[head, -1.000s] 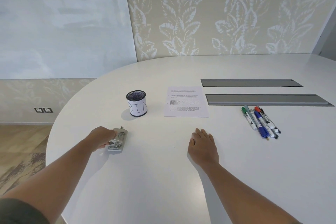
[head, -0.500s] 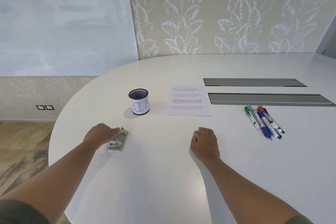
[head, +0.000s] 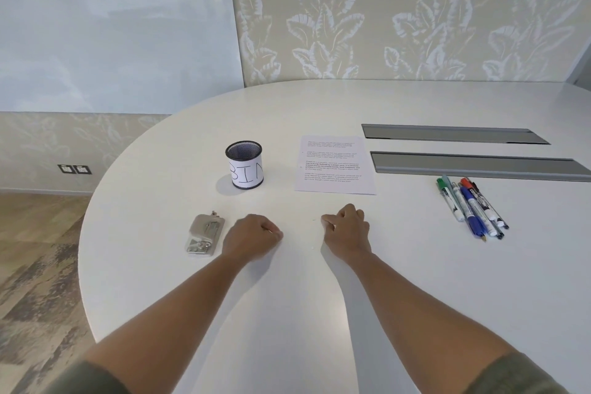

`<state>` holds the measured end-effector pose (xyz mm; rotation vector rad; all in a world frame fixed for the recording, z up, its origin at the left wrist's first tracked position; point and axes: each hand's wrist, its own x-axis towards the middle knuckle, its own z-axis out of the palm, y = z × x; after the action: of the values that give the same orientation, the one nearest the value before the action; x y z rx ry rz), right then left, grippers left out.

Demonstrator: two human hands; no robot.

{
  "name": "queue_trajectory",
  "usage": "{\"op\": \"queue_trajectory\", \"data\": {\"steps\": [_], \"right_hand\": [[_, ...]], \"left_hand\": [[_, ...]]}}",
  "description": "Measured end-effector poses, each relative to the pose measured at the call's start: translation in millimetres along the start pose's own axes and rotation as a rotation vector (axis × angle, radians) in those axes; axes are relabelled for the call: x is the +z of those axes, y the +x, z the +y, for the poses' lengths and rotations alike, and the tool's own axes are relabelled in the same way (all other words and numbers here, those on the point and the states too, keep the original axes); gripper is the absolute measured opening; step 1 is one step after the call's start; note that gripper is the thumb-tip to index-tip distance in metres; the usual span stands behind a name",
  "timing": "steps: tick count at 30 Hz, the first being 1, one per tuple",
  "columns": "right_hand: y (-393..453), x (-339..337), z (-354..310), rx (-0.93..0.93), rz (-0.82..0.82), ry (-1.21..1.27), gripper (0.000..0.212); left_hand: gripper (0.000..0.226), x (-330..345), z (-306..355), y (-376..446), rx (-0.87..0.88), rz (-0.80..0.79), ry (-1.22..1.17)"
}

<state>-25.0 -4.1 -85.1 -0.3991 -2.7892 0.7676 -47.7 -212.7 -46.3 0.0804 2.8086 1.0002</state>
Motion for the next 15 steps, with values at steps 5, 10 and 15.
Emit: {"op": "queue_trajectory", "data": {"steps": [5,10,15], "right_hand": [[5,4,-1,-0.045,-0.054,0.074,0.040],[14,4,5,-0.044,-0.093,0.176,0.034],[20,0,6,-0.032,-0.134,0.253,0.016]], "left_hand": [[0.014,18,13,-2,0.034,-0.038,-0.037],[0.020,24,17,-2,0.059,-0.060,-0.040],[0.021,31,19,-6,0.088,-0.035,-0.033]]}}
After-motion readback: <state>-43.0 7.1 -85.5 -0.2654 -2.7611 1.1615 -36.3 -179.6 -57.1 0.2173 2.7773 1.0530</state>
